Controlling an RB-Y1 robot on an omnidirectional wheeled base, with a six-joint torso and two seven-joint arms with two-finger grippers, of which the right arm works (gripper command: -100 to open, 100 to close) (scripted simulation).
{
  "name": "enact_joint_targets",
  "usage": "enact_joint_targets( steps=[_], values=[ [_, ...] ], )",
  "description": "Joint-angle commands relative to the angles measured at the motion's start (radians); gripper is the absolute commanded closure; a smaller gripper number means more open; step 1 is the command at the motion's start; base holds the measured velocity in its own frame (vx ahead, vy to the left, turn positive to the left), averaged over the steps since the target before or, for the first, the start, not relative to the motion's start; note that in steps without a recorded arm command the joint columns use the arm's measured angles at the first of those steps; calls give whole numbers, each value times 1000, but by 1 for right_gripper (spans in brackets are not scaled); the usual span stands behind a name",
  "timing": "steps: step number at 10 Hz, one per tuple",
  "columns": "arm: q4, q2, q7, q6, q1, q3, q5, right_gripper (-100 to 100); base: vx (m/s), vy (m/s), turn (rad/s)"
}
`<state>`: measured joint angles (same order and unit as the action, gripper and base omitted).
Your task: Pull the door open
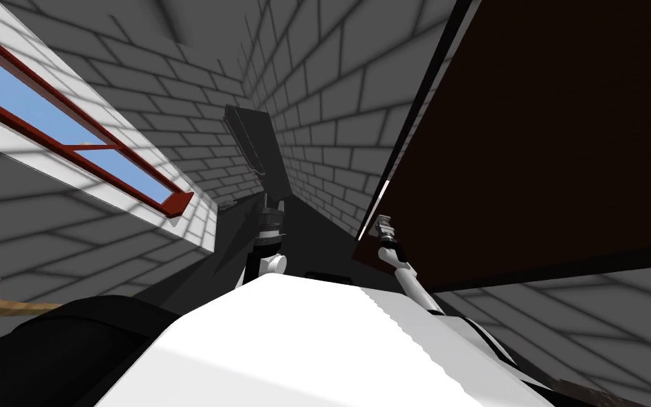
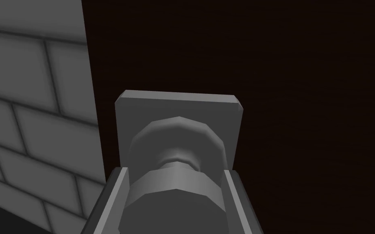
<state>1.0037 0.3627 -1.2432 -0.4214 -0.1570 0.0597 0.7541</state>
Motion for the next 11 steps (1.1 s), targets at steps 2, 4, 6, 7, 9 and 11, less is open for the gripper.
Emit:
enact_joint_targets(
  steps=[2, 4, 6, 7, 9, 11],
  values=[
    [8, 7, -10, 3, 6, 9, 0, 100, -145, -26, 57],
    [24, 24, -36, 2, 18, 41, -4, 100, -201, -74, 122],
    [36, 38, -55, 0, 25, 64, -6, 100, -204, -60, 102],
    [43, 46, -65, -2, 29, 76, -8, 100, -221, -77, 116],
    [56, 60, -84, -5, 36, 99, -10, 100, -208, -61, 93],
    [67, 72, -101, -7, 43, 119, -12, 100, -206, -54, 92]
  ],
)
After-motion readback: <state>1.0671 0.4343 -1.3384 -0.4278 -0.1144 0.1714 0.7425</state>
